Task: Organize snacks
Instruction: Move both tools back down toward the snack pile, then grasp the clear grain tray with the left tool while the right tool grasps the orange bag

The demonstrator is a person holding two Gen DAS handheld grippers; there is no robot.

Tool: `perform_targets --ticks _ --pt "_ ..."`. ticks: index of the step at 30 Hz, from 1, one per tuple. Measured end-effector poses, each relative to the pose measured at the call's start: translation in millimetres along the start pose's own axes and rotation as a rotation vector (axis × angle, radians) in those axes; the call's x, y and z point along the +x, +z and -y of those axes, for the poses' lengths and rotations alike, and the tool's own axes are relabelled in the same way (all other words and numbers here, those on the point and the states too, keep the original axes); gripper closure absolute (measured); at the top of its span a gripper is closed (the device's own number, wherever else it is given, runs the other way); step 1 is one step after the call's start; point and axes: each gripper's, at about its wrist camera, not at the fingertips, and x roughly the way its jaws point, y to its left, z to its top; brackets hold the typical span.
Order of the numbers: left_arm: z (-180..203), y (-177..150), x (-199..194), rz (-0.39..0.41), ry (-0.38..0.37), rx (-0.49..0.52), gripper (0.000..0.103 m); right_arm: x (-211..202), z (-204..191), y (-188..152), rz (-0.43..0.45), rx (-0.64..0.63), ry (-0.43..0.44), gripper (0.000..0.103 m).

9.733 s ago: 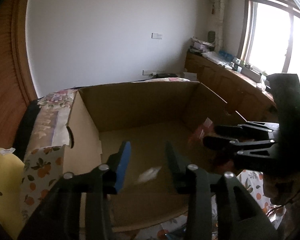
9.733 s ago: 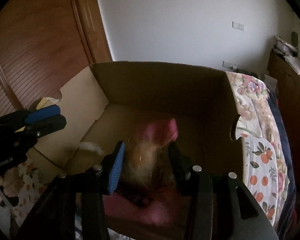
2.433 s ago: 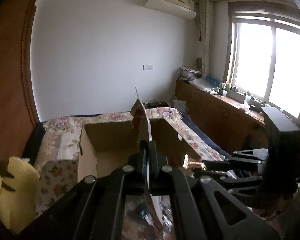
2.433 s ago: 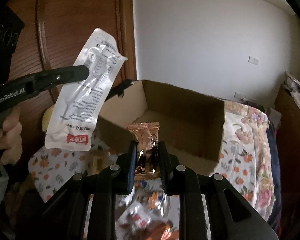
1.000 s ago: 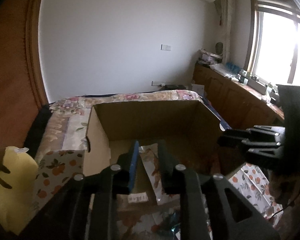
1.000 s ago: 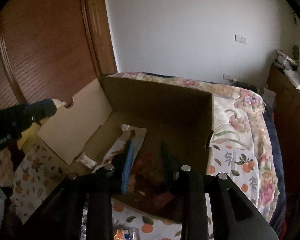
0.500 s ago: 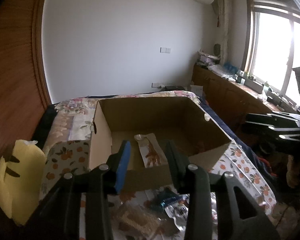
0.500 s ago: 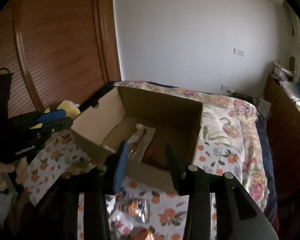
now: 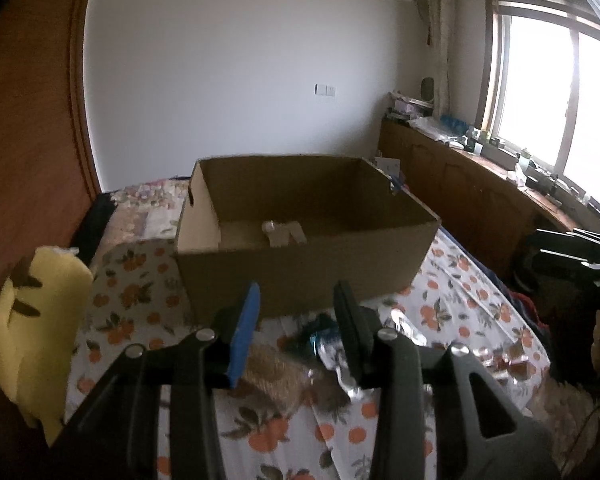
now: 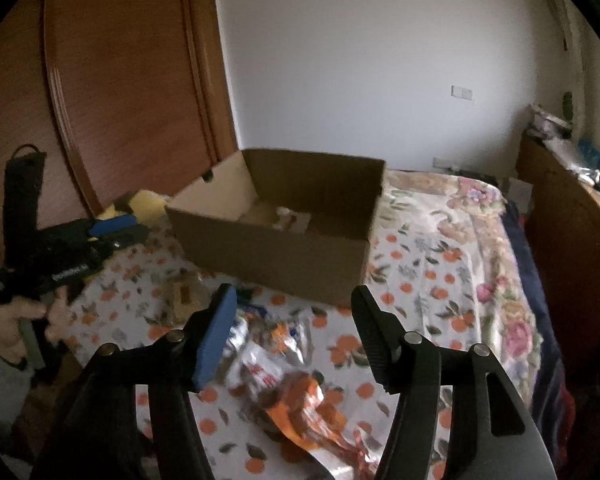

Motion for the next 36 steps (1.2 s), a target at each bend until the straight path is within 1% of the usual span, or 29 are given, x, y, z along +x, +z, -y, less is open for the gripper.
perform_targets --ticks 6,9,15,18,21,25,29,32,34,36 --pt "-3.2 -37.9 8.6 -0.019 0.016 -0.016 0.065 7.6 1.8 -32.9 -0.034 0.004 0.008 0.042" --pt "-7.6 -53.6 18.9 -0.043 0.013 -0.056 0.065 17.9 4.0 -51.9 -0.070 0.006 0.014 0.042" --pt "-14.5 -77.3 37.7 -0.073 0.034 -0.092 0.065 42.5 12.2 -91.1 -0.149 -0.004 0.011 0.041" --pt "-17.6 -82.2 45.8 -0.093 0.044 -0.113 0.065 53.3 19.2 -103.1 -0.183 -0.012 0.001 0.038" --pt "-17.4 -83.8 52.6 -0.110 0.040 -0.120 0.065 63.5 31.5 -110.2 -0.216 0.014 0.027 0.033" --pt "-15.1 -84.9 62.2 -0.134 0.030 -0.122 0.065 73.4 47.7 -114.2 -0.250 0.037 0.037 0.029" --pt "-15.7 -85.9 74.9 -0.160 0.036 -0.143 0.065 81.5 60.4 -117.8 -0.288 0.071 0.090 0.026" --pt "-17.3 -86.7 82.0 -0.175 0.041 -0.156 0.065 83.2 61.6 -118.3 -0.293 0.073 0.107 0.025" --pt "-18.1 -86.4 83.9 -0.170 0.050 -0.157 0.065 86.8 58.8 -122.1 -0.319 0.066 0.134 0.025" --pt "-18.3 -85.4 85.1 -0.172 0.053 -0.157 0.065 85.9 50.3 -125.6 -0.317 0.011 0.109 0.024"
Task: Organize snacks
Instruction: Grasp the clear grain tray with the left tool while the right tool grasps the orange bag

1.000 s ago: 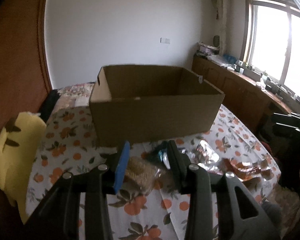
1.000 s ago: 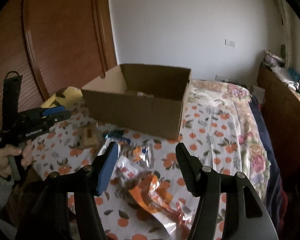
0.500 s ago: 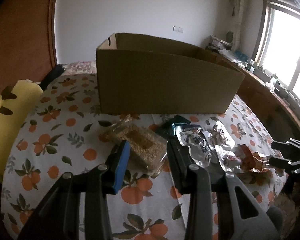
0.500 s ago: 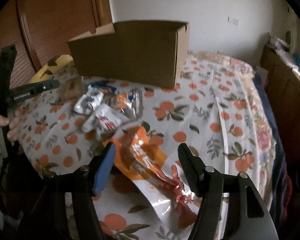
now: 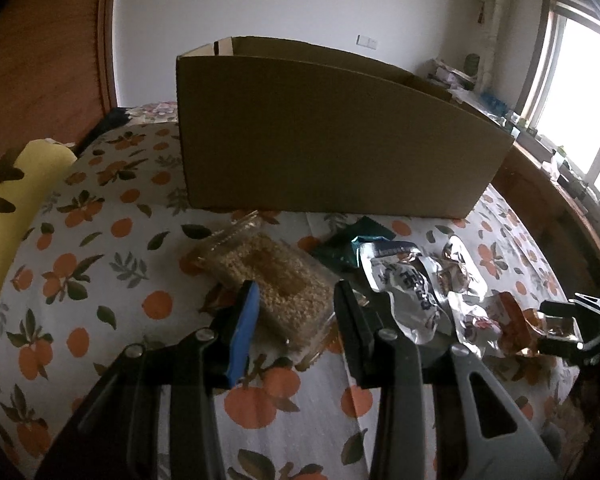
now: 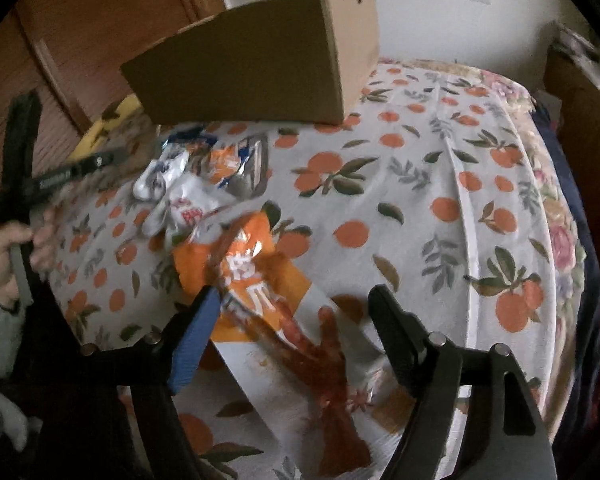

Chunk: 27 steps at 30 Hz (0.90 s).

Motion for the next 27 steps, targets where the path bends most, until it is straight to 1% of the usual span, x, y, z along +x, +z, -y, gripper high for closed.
perform_targets --ticks 2,6,7,9,10,13,15,17,20,24,27 --pt "-0.7 0.4 0.0 0.000 -0.002 0.000 0.065 0.9 -5.8 -2.2 -0.006 -0.030 -0.023 0.024" --pt "-4.2 -1.0 2.2 -0.004 0.027 -0.006 0.065 -0.4 -11.6 -5.3 -0.013 -0.036 -0.022 0.024" --pt "-5.5 -1.5 2.9 -0.007 0.029 -0.009 0.065 -0.9 -14.0 -6.1 -0.016 -0.041 -0.024 0.026" --pt "-7.5 -2.7 4.9 -0.012 0.034 -0.013 0.065 -3.0 -19.6 -7.4 -0.019 -0.052 -0.020 0.038" --pt "-7.9 -3.1 5.3 -0.012 0.034 -0.013 0.065 -3.4 -22.1 -8.0 -0.023 -0.058 -0.023 0.039" --pt "-6.7 -0.8 6.6 -0.015 0.040 -0.012 0.065 -2.3 -27.3 -7.9 -0.029 -0.078 -0.034 0.040" --pt "-5.7 1.7 8.9 -0.018 0.046 -0.009 0.065 -0.5 -26.8 -7.6 -0.033 -0.072 -0.025 0.041" --pt "-6.8 3.6 11.9 -0.022 0.050 -0.012 0.065 0.8 -29.0 -8.3 -0.025 -0.086 -0.043 0.043" --pt "-10.1 8.3 16.5 -0.023 0.060 -0.038 0.065 2.4 -34.8 -9.5 -0.015 -0.104 -0.076 0.043" --pt "-12.1 15.8 25.9 -0.036 0.051 -0.085 0.065 3.5 -33.1 -9.0 0.003 -0.090 -0.071 0.043" --pt "-7.4 19.8 30.1 -0.043 0.043 -0.081 0.065 3.5 -32.6 -10.0 0.013 -0.090 -0.070 0.043"
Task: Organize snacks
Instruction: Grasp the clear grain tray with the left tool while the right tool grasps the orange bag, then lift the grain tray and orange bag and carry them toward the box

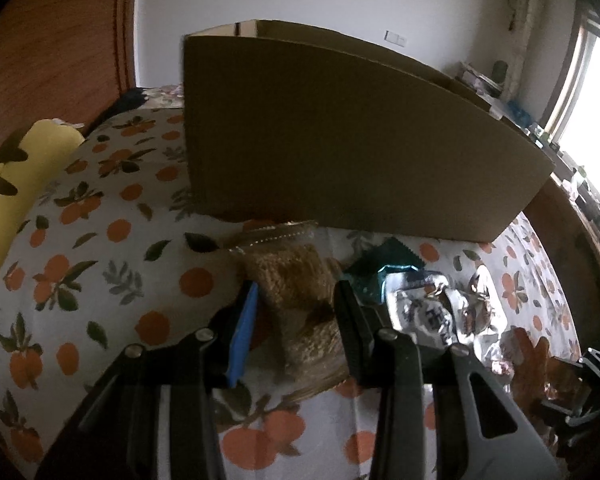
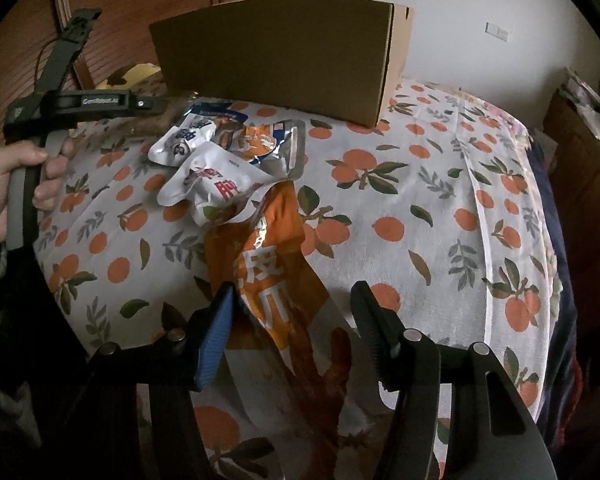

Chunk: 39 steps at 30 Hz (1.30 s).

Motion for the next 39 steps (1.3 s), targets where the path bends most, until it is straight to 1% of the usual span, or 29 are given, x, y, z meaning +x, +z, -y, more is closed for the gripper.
perform_targets --ticks 4,12,15,17,19,21,23,24,26,29,34,39 --pt "7.2 2.7 4.6 -0.008 -0.018 0.003 0.065 -0.2 0.3 -0.9 0.009 0.001 0.001 0.043" --pt "17.5 4.4 8.2 -0.016 -0.023 0.020 0.065 -1.7 0.0 -2.2 0.017 0.002 0.003 0.043" --pt "20.4 6.4 10.5 -0.023 -0.017 0.026 0.062 -1.8 -0.1 -2.4 0.018 0.002 0.003 0.043" --pt "23.6 8.5 12.5 -0.036 -0.021 0.030 0.058 -1.8 -0.1 -2.4 0.018 0.003 0.003 0.043" --pt "25.4 9.7 15.9 -0.056 -0.039 0.019 0.046 -2.3 -0.5 -2.3 0.018 0.002 0.002 0.043" --pt "29.6 6.6 23.6 -0.083 -0.030 0.039 0.036 -2.2 -0.5 -2.5 0.018 0.001 0.002 0.043" --pt "39.6 2.5 24.9 -0.061 0.013 0.115 0.035 -2.1 -0.2 -2.3 0.018 0.003 0.003 0.043" --pt "41.1 1.4 24.9 -0.058 0.020 0.120 0.035 -2.2 -0.4 -2.8 0.018 0.002 0.003 0.043" --pt "39.6 1.7 24.9 -0.059 0.011 0.097 0.035 -2.1 0.0 -2.5 0.020 0.003 0.003 0.043" --pt "39.6 1.8 24.5 -0.060 0.004 0.099 0.035 -1.9 0.1 -2.5 0.018 0.002 0.003 0.043" --pt "39.9 -1.5 22.5 -0.045 -0.006 0.123 0.035 -2.0 -0.1 -2.9 0.019 0.003 0.003 0.043" --pt "39.8 -5.0 20.0 -0.049 -0.009 0.148 0.035 -1.9 -0.6 -2.2 0.019 0.003 0.003 0.043"
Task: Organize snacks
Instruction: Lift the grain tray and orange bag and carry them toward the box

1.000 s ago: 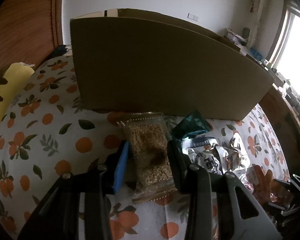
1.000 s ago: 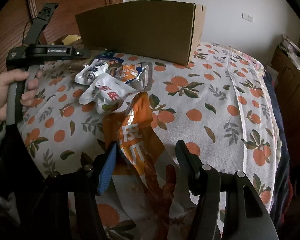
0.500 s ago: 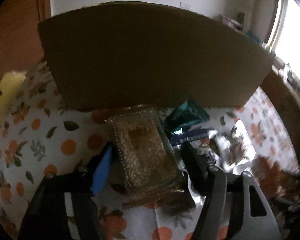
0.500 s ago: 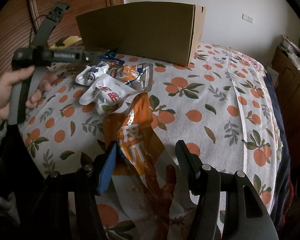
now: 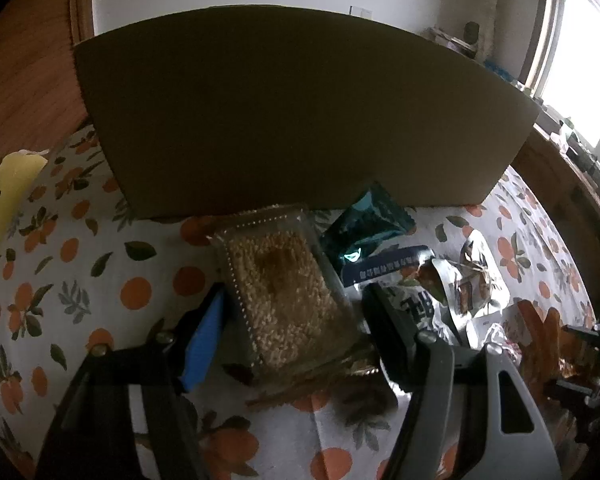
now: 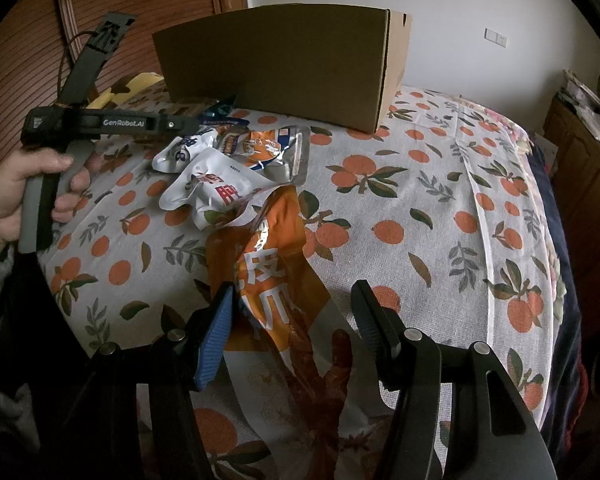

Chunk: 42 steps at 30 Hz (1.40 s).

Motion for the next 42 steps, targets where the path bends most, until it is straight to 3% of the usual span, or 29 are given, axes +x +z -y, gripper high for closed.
perform_targets --ticks 3,6,12,21,27,42 --pt "-4.0 -2.0 -3.9 0.008 0.008 -0.011 0.050 -0.5 0.4 -1.0 0.001 0.002 -0.001 0.043" --pt "-15.2 -5.9 -10.5 0.011 -0.016 -0.051 0.055 -1.1 0.9 0.1 -0.002 0.007 -0.002 0.043" --pt "-28.2 -17.8 -25.3 0.011 -0.043 -0.071 0.056 -3.0 5.7 2.1 -0.020 0.024 -0.005 0.059" --pt "-27.5 -31.1 -45.2 0.038 -0.061 -0.053 0.056 -1.2 0.9 6.3 -0.058 0.015 -0.028 0.060" --pt "-25.0 -33.9 -65.7 0.073 -0.077 -0.028 0.056 -6.0 2.6 10.1 -0.032 0.046 -0.037 0.078" --pt "-3.5 -26.3 -105.2 0.150 -0.094 0.031 0.056 -22.7 -2.5 19.7 0.020 0.051 -0.029 0.081"
